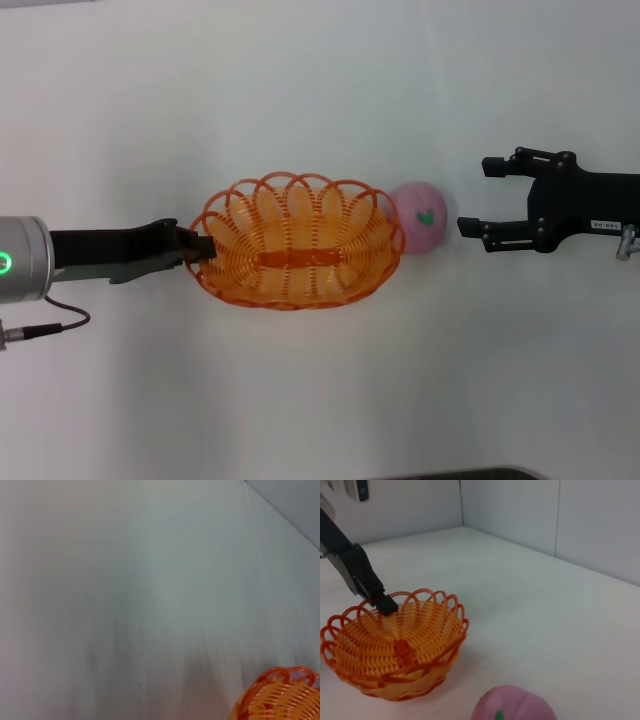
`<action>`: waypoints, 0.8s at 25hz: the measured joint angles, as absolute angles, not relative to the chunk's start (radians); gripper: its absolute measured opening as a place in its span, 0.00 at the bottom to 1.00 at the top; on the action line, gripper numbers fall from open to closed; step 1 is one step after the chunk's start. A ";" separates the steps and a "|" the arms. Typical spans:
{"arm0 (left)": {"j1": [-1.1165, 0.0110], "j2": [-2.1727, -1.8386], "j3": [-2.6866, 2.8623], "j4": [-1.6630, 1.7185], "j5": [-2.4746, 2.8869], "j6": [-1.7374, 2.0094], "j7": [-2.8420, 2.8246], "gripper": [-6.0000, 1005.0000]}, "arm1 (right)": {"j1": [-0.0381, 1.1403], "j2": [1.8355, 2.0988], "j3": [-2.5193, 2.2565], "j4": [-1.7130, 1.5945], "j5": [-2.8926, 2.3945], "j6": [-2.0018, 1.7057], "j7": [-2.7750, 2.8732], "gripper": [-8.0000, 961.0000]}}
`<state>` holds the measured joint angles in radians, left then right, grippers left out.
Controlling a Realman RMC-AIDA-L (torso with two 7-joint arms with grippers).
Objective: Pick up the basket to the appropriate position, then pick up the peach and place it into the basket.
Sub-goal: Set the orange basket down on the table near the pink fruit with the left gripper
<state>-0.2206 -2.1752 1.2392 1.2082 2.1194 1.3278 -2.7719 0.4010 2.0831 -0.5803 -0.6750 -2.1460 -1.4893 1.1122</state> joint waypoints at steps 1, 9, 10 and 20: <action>-0.217 -2.175 1.241 1.208 2.118 1.324 -2.772 0.07 | 0.401 2.083 -0.580 -0.675 -2.146 -1.489 1.112 0.96; -0.204 -2.175 1.262 1.209 2.114 1.301 -2.772 0.07 | 0.404 2.083 -0.580 -0.675 -2.146 -1.488 1.112 0.96; -0.201 -2.175 1.268 1.209 2.116 1.292 -2.772 0.07 | 0.404 2.083 -0.580 -0.675 -2.146 -1.488 1.112 0.96; -0.198 -2.175 1.298 1.215 2.131 1.252 -2.774 0.07 | 0.400 2.083 -0.580 -0.675 -2.146 -1.488 1.112 0.96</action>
<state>-0.1978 -2.1751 1.2982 1.2151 2.1308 1.2520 -2.7742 0.4004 2.0831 -0.5799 -0.6749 -2.1461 -1.4878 1.1122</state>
